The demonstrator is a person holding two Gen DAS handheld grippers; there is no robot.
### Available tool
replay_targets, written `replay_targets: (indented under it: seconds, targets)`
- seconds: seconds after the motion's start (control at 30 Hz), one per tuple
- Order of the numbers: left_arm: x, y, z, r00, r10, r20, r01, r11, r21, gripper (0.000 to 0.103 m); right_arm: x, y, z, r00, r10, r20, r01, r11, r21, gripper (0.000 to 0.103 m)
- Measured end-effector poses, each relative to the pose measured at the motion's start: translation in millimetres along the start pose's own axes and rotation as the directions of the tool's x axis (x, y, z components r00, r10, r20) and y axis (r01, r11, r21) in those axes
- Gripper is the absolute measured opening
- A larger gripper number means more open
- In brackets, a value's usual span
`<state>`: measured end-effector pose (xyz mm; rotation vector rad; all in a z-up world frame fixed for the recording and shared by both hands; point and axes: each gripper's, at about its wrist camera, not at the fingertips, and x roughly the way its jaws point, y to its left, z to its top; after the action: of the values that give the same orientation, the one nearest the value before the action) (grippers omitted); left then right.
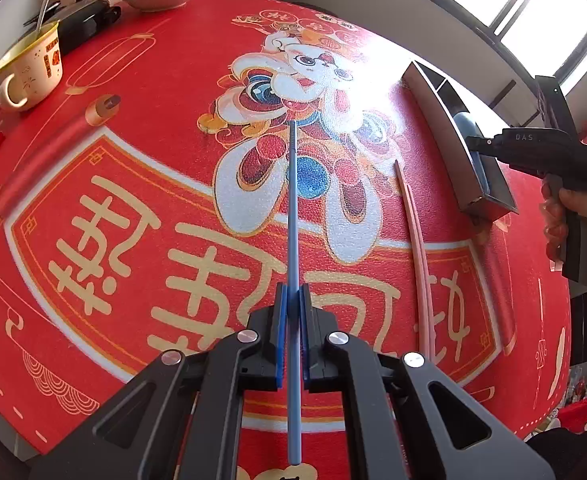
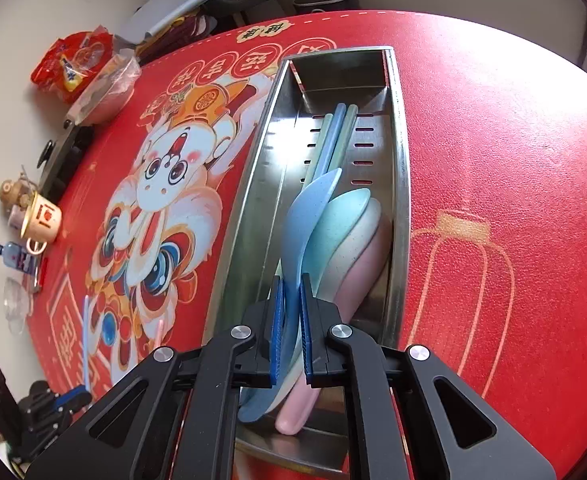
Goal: Organize utensils
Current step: 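Lower the blue spoon into the steel tray and open the right tool, then lower the blue chopstick into the steel tray and open the left tool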
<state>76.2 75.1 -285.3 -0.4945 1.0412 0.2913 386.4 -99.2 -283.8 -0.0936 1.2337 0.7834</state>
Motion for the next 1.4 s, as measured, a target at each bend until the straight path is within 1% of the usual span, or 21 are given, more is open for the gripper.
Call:
replay_targets:
  seconds: [0.07, 0.13, 0.2, 0.33, 0.4, 0.5, 0.57, 0.63, 0.67, 0.7, 0.77, 0.8, 0.83, 0.87, 0.93, 1.13, 1.3, 1.4]
  targets:
    - [-1, -1, 0, 1.000, -0.001, 0.001, 0.001, 1.000, 0.004, 0.006, -1, -1, -1, 1.000, -0.010, 0.001, 0.010, 1.000, 0.002, 0.012]
    - [-1, -3, 0, 1.000, -0.002, 0.002, 0.002, 1.000, 0.009, 0.006, -4, -3, -4, 1.000, -0.018, 0.008, 0.018, 1.000, 0.008, 0.024]
    - [-2, -4, 0, 1.000, -0.003, 0.003, 0.003, 1.000, 0.015, 0.006, -8, -6, -7, 1.000, -0.020, 0.022, 0.019, 1.000, 0.021, 0.027]
    - [-3, -7, 0, 1.000, -0.005, 0.005, 0.005, 1.000, 0.028, 0.006, -16, -10, -16, 0.999, -0.012, 0.041, 0.011, 0.999, 0.031, 0.027]
    - [-2, -9, 1, 1.000, -0.006, 0.005, 0.006, 0.999, 0.034, 0.006, -22, -9, -20, 0.998, -0.004, 0.055, 0.003, 1.000, 0.029, 0.030]
    - [-2, -13, 2, 1.000, -0.008, 0.005, 0.008, 0.999, 0.045, 0.006, -35, -7, -28, 0.996, 0.001, 0.095, -0.003, 1.000, 0.024, 0.044]
    - [-2, -16, 3, 1.000, -0.012, 0.005, 0.012, 0.998, 0.055, 0.006, -44, -5, -34, 0.993, 0.001, 0.120, -0.003, 1.000, 0.023, 0.049]
    - [-1, -19, 4, 1.000, -0.017, 0.005, 0.017, 0.998, 0.064, 0.006, -52, -3, -38, 0.990, -0.016, 0.141, 0.013, 1.000, 0.021, 0.058]
    - [-1, -20, 5, 1.000, -0.019, 0.005, 0.019, 0.997, 0.068, 0.006, -56, -2, -41, 0.988, -0.029, 0.153, 0.026, 0.999, 0.019, 0.059]
    - [-1, -23, 6, 1.000, -0.021, 0.005, 0.021, 0.997, 0.073, 0.006, -59, -1, -43, 0.986, -0.033, 0.162, 0.031, 0.999, 0.017, 0.062]
    - [0, -27, 8, 1.000, -0.026, 0.005, 0.025, 0.996, 0.081, 0.006, -67, 0, -46, 0.983, -0.041, 0.178, 0.039, 0.999, 0.014, 0.065]
    - [0, -29, 9, 1.000, -0.028, 0.006, 0.028, 0.996, 0.086, 0.006, -71, 1, -47, 0.982, -0.044, 0.186, 0.042, 0.999, 0.014, 0.074]
    - [0, -32, 10, 0.999, -0.031, 0.007, 0.030, 0.995, 0.092, 0.006, -76, 1, -49, 0.979, -0.045, 0.198, 0.042, 0.999, 0.018, 0.084]
    - [0, -34, 12, 0.999, -0.034, 0.009, 0.033, 0.995, 0.097, 0.006, -81, 0, -51, 0.976, -0.047, 0.214, 0.043, 0.999, 0.025, 0.088]
    - [0, -39, 15, 0.999, -0.041, 0.014, 0.039, 0.994, 0.104, 0.006, -91, -2, -54, 0.969, -0.056, 0.242, 0.048, 0.998, 0.041, 0.088]
    - [-2, -57, 32, 0.998, -0.065, 0.028, 0.060, 0.989, 0.132, 0.006, -114, -13, -71, 0.950, -0.135, 0.281, 0.112, 0.989, 0.095, 0.088]
    - [0, -83, 49, 0.993, -0.114, 0.023, 0.109, 0.982, 0.152, 0.006, -125, -28, -93, 0.940, -0.195, 0.281, 0.166, 0.978, 0.123, 0.088]
    - [3, -106, 59, 0.989, -0.147, 0.016, 0.142, 0.974, 0.175, 0.006, -128, -43, -108, 0.937, -0.218, 0.275, 0.178, 0.970, 0.163, 0.088]
